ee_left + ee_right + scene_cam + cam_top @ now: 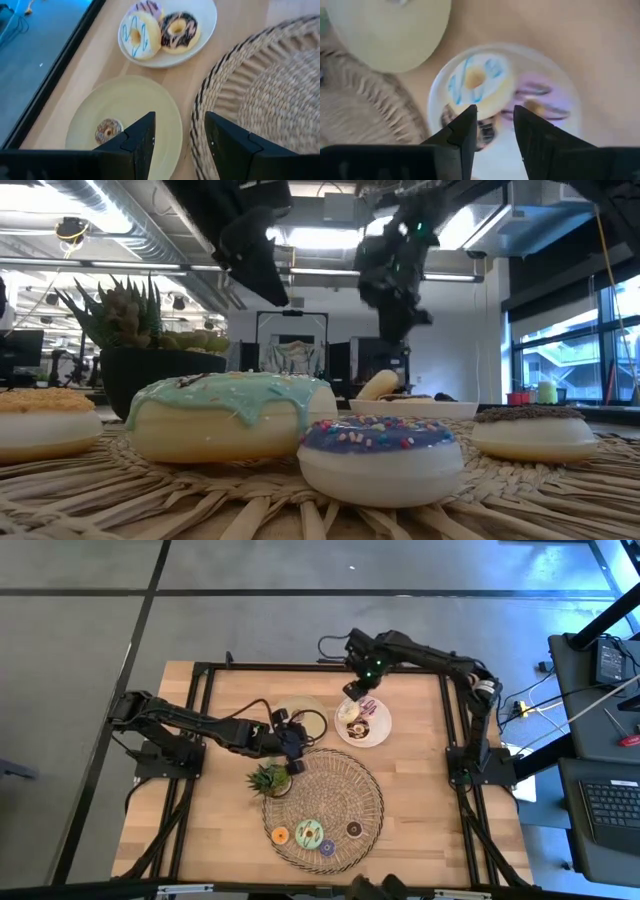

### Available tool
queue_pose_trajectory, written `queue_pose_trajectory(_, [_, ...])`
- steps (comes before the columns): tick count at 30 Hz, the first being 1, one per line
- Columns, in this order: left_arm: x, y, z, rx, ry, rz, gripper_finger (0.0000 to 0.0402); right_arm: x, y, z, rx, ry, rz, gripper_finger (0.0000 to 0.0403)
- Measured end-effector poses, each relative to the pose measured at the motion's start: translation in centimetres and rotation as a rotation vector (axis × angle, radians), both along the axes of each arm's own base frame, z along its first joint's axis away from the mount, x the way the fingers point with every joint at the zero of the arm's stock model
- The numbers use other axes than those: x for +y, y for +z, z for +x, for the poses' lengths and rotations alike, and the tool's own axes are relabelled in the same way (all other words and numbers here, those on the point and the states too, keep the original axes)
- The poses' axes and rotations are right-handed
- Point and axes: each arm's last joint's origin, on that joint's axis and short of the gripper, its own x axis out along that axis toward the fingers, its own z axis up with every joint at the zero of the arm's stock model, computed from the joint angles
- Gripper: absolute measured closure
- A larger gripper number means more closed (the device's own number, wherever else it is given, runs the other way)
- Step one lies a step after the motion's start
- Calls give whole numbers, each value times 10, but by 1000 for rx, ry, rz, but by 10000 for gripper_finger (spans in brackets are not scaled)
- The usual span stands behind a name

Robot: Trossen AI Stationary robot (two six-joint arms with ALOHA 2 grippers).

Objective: Pick & Place donuts
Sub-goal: Put the small yellow donut on the brown plate

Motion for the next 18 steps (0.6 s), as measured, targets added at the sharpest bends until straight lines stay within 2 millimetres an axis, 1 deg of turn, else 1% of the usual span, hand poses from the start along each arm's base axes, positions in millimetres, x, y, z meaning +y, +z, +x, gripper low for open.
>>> queue_pose_trajectory(3, [0, -2, -3, 18, 28, -28, 236, 11, 27, -4, 6, -2, -160, 273])
queue_pose_trajectory(5, [0, -3, -4, 23, 36, -60, 234, 27, 39, -7, 12, 10, -256, 273])
queue_pose_trajectory(7, [-1, -4, -4, 25, 18, -91, 233, 46, 46, -8, 8, 34, -338, 273])
queue_pose_trajectory(9, [-3, -4, -3, 31, -16, -113, 233, 66, 48, -10, -17, 61, -403, 273])
queue_pose_trajectory(12, [-4, -3, -2, 24, -50, -129, 233, 95, 42, -16, -98, 96, -415, 273])
queue_pose_trajectory(16, [-8, -3, -2, 24, -70, -140, 233, 132, 15, -27, -226, 146, -394, 273])
queue_pose_trajectory(18, [-13, -4, -2, 36, -125, -173, 233, 149, 4, -32, -320, 160, -403, 273])
